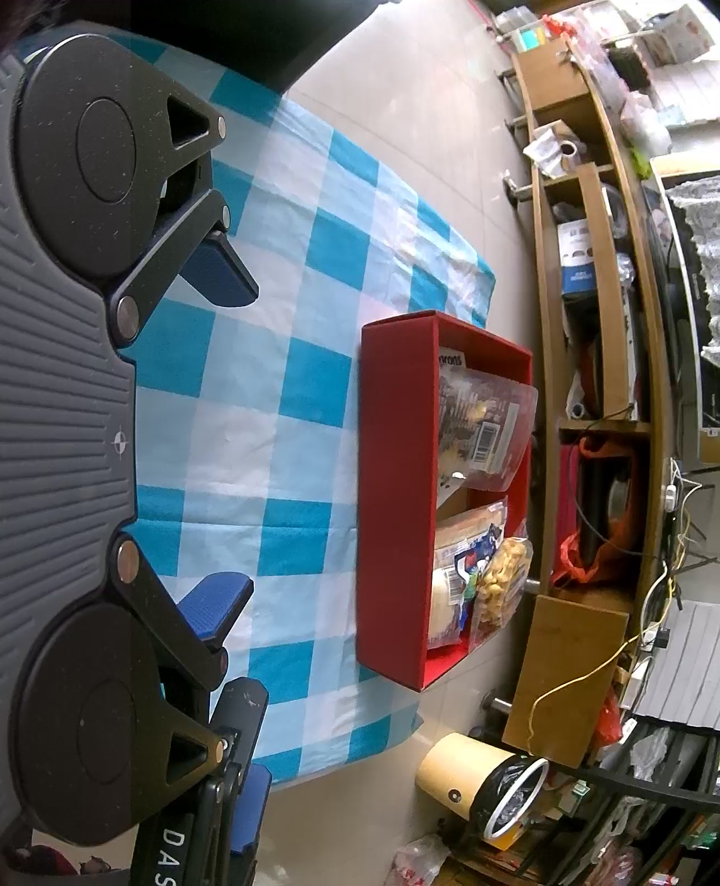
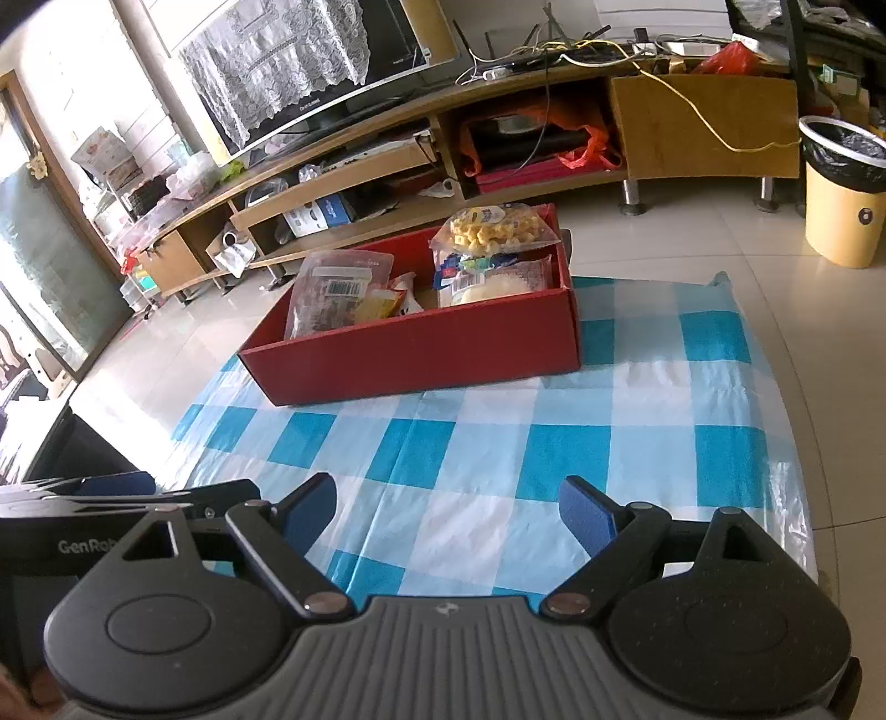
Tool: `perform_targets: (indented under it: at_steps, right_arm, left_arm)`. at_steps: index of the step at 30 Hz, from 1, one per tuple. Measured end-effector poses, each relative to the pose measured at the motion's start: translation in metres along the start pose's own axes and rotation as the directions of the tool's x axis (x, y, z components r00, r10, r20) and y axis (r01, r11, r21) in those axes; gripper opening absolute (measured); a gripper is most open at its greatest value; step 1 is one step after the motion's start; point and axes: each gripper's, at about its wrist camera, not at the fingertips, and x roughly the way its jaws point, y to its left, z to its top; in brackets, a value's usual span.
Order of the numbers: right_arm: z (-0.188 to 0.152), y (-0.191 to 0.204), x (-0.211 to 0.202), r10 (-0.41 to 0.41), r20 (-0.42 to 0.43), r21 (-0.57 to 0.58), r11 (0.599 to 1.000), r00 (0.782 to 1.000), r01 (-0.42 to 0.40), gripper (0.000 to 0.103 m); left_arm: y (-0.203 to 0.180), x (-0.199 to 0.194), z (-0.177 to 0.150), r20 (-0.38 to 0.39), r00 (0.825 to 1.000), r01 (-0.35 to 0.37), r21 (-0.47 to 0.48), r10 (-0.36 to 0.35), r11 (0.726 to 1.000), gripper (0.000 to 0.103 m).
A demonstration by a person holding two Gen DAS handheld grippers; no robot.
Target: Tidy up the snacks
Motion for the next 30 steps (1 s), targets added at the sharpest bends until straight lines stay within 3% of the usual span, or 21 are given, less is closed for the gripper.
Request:
perform_targets:
  at_steps: [30]
  right_arm:
    - [-0.0023,-0.0009,0.0024,0.009,-0.012,0.004,1.000,1.000,-0.009,0.090]
  left_arm:
    - [-0.0001,-0.0044,-0.0019,0.022,1.000,-0.016,0.017,0.016,1.000,0.103]
